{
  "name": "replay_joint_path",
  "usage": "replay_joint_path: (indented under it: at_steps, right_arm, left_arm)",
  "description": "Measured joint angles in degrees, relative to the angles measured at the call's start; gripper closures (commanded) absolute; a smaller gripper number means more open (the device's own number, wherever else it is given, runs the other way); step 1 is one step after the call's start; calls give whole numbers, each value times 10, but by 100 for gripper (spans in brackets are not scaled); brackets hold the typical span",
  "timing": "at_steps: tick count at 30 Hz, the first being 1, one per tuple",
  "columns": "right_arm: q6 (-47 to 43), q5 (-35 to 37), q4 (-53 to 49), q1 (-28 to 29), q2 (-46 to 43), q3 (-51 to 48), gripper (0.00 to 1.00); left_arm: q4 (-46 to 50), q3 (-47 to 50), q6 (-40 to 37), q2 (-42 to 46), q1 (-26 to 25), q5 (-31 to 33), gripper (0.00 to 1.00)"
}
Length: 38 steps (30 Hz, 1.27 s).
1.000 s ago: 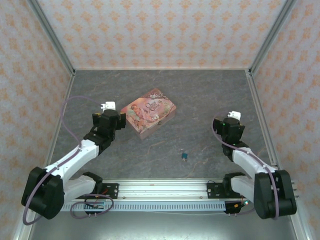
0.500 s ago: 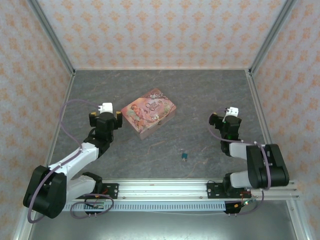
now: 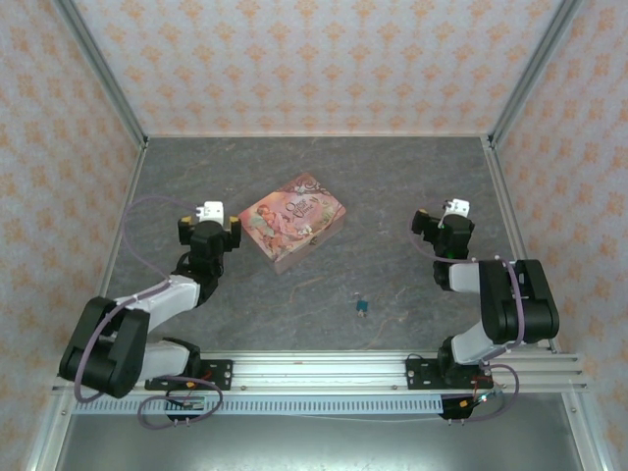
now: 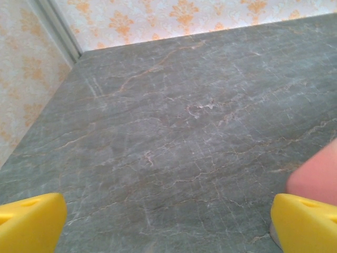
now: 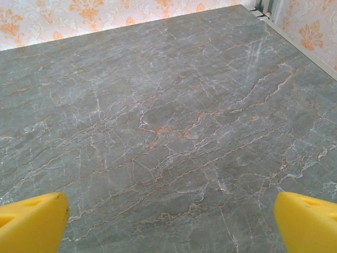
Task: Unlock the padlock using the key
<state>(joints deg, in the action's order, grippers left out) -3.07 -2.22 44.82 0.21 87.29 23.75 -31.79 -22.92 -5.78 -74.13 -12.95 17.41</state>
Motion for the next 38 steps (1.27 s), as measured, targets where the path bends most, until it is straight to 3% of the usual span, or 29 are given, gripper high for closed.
replay_joint_path:
  at_steps: [8,13,21,38]
  right_arm:
    - [0,-2,-3,0,0,0,1]
    - [0,-2,-3,0,0,0,1]
    - [0,-2,-4,0,0,0,1]
    - [0,-2,-7,0,0,0,1]
  left_arm:
    - [-76,15,-14,-55,37,-77,0]
    - [-154,46,-3,-88,56,-87,0]
    - [-121,-6,37,-120,104,-110,0]
    - [-113,-7,45,-120,104,-113,0]
